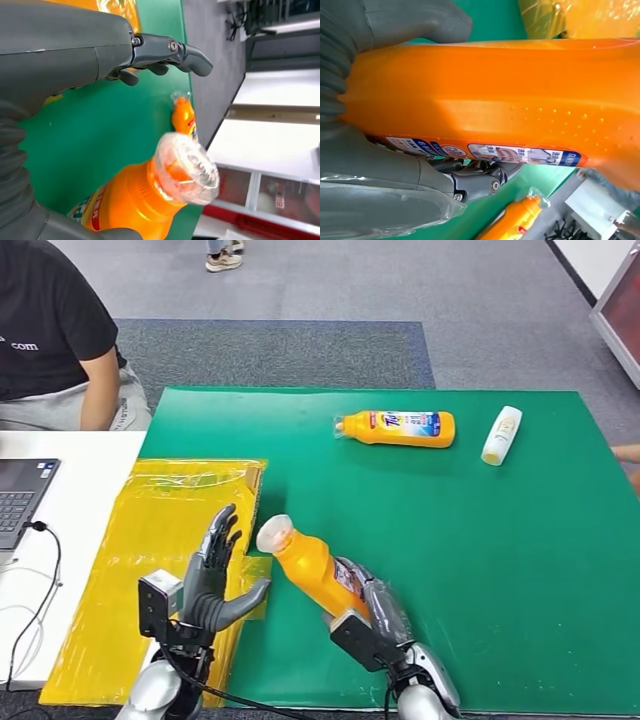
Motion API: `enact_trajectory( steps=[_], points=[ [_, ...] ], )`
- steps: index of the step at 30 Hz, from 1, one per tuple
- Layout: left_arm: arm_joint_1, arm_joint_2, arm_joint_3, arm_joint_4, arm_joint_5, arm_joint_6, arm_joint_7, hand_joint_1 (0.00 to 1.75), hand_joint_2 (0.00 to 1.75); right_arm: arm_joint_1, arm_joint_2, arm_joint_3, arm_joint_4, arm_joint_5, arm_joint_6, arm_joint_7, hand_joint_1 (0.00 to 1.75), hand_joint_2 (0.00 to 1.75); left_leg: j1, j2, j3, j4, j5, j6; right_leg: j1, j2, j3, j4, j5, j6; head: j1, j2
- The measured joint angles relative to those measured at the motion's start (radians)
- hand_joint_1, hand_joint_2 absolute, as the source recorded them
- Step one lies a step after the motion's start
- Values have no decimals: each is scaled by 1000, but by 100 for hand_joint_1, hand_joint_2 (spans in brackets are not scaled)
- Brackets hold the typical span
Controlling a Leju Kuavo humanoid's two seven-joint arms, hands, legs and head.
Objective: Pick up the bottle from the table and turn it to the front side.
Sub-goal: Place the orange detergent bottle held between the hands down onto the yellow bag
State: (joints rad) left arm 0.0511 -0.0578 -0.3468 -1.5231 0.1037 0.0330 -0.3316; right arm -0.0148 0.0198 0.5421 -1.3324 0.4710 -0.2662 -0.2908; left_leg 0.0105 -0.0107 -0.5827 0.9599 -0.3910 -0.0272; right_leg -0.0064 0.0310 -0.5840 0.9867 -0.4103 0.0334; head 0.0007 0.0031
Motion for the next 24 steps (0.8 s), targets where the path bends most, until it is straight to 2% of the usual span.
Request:
enact_trajectory(
  steps=[3,12,24],
  points=[
    [-3,0,-11,10,15,-15,7,0,0,1,0,8,-15,-11,0,-4,175,175,0,0,-2,0,0,0,0,0,-2,0,0,0,0,0],
    [-14,1,-35,46,55,-59,28,0,0,-2,0,18,-49,-35,-12,-15,175,175,0,0,-6,0,0,0,0,-1,-6,0,0,0,0,0],
    [-58,19,-82,86,26,-121,43,0,0,-8,-3,52,-61,-33,-10,-21,175,175,0,0,-7,0,0,0,-1,-1,-6,0,0,0,0,0]
  ],
)
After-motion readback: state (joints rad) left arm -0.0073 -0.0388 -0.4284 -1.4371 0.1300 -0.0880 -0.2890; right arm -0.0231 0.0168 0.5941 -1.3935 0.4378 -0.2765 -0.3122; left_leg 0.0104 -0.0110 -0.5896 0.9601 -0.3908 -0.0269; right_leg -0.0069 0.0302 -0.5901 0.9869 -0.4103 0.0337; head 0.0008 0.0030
